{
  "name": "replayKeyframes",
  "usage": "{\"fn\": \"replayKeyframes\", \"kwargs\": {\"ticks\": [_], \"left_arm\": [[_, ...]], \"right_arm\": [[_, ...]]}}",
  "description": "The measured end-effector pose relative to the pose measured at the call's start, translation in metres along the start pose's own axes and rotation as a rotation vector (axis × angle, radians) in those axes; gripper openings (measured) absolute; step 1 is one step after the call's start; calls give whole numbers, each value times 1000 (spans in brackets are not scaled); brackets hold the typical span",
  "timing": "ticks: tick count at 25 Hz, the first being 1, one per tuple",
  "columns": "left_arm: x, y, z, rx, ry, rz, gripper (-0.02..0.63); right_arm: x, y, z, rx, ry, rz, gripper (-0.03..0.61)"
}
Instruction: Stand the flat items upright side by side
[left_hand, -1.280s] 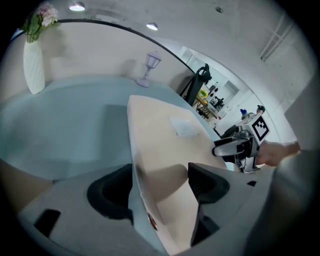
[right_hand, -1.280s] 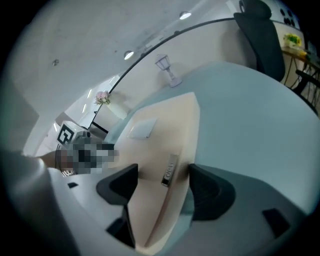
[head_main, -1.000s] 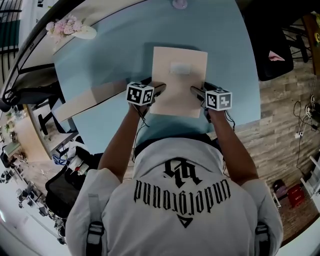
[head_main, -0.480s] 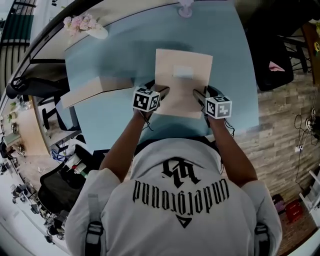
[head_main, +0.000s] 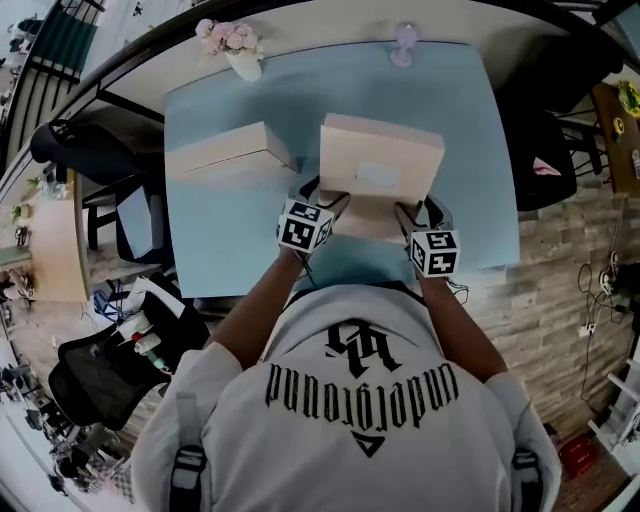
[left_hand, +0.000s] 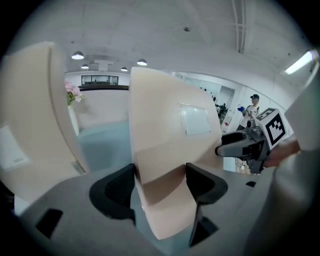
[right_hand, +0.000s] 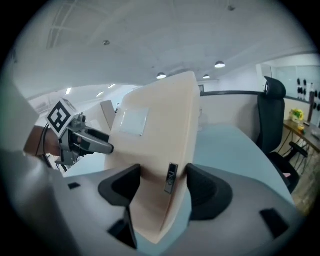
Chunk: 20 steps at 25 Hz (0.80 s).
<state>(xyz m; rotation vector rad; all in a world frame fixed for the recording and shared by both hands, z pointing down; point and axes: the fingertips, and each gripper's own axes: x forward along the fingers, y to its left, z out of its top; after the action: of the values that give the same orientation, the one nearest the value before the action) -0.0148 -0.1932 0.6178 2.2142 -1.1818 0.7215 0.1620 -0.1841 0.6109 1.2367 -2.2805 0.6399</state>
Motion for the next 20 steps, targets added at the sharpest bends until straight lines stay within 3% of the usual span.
{"fn": "replayKeyframes", "kwargs": {"ticks": [6,11,20], "left_arm": [[-93,17,-17,37,-124,58,330],[-166,49,-39,55,-213,132,330],[-271,107,-81,50,-304,277,325]], "right_arm": [[-31,86,19,-127,-130,-39,291],[-33,162,30,-204,-191,-18,291],[-20,282,54,-388,-275,20,290]]}}
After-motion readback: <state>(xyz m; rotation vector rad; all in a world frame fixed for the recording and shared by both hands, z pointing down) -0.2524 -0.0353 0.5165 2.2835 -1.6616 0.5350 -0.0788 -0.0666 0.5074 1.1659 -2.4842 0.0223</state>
